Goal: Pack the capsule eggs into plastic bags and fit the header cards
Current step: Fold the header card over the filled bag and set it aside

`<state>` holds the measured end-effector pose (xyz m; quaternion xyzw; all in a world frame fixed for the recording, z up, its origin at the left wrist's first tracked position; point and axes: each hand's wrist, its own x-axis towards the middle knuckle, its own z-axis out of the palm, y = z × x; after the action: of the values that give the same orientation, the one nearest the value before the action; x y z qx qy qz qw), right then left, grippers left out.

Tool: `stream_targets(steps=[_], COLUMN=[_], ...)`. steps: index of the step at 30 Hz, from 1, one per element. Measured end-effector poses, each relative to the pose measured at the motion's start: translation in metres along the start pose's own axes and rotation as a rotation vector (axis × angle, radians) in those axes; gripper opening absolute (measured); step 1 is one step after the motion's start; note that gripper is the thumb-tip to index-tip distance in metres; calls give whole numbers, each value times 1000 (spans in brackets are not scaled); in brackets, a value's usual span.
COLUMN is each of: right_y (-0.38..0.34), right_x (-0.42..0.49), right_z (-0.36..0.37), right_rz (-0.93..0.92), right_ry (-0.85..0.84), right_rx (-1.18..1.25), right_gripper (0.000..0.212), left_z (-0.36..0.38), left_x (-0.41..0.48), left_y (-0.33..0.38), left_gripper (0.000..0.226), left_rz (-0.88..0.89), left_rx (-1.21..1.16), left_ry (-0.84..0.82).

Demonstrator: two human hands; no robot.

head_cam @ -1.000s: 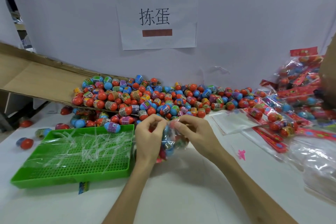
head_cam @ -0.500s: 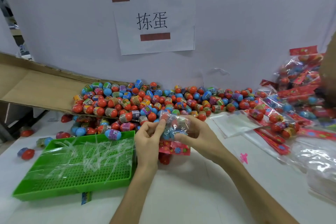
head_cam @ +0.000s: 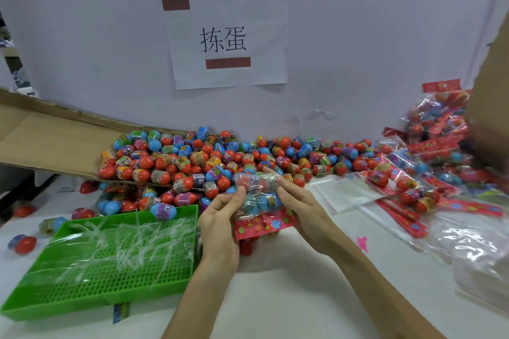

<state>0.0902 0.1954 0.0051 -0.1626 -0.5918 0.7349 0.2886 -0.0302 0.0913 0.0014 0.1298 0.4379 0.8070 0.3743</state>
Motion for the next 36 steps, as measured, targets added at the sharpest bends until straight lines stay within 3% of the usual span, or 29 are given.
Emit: stream_targets(steps=[3, 7, 16, 22, 28, 31, 33, 34, 36], right_y=[4, 8, 9, -4, -12, -29, -45, -56, -81], right_x=[3, 4, 5, 4, 4, 1, 0, 2, 9], right_z=[-3, -5, -9, -15, -33, -48, -64, -73, -94], right_rz=[38, 71, 149, 26, -20, 52, 120, 100, -101], right_ry=[27, 33, 26, 65, 101, 10, -95, -81, 131], right_rx=[9, -21, -124, -198, -174, -81, -163, -190, -73], right_gripper=[45, 31, 43, 34, 31, 32, 24, 22, 35], left_z=[-2, -4, -8, -7, -2, -6, -9, -9, -7], left_x=[2, 4, 4, 4, -2, 3, 4, 4, 3], left_y=[-2, -2, -2, -4, -4, 1, 4, 5, 5], left_gripper=[21, 21, 23, 30, 37, 32, 31, 31, 32], left_rz=[27, 74, 184, 215, 365, 366, 351, 346, 334], left_rx=[29, 65, 209, 304, 448, 347, 300, 294, 298], left_ry=[2, 11, 26, -8, -9, 81, 109, 108, 98])
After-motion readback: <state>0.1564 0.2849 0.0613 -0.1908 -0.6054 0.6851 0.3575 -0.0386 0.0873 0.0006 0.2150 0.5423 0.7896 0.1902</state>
